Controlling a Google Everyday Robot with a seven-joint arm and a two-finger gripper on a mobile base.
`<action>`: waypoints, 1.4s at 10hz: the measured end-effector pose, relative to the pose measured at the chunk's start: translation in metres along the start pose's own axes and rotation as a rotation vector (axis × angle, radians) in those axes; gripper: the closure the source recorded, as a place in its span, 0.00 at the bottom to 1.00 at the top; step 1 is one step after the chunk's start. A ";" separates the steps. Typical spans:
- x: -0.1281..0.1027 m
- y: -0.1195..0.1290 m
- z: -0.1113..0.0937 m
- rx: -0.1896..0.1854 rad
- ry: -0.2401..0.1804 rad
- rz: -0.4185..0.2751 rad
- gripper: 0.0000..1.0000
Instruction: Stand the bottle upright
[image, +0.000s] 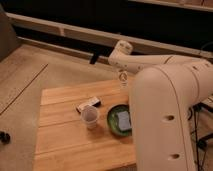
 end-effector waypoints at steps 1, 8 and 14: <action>-0.005 0.004 0.001 -0.026 -0.033 -0.026 1.00; -0.041 -0.023 -0.019 -0.190 -0.256 -0.052 1.00; -0.060 -0.009 -0.028 -0.243 -0.330 -0.093 1.00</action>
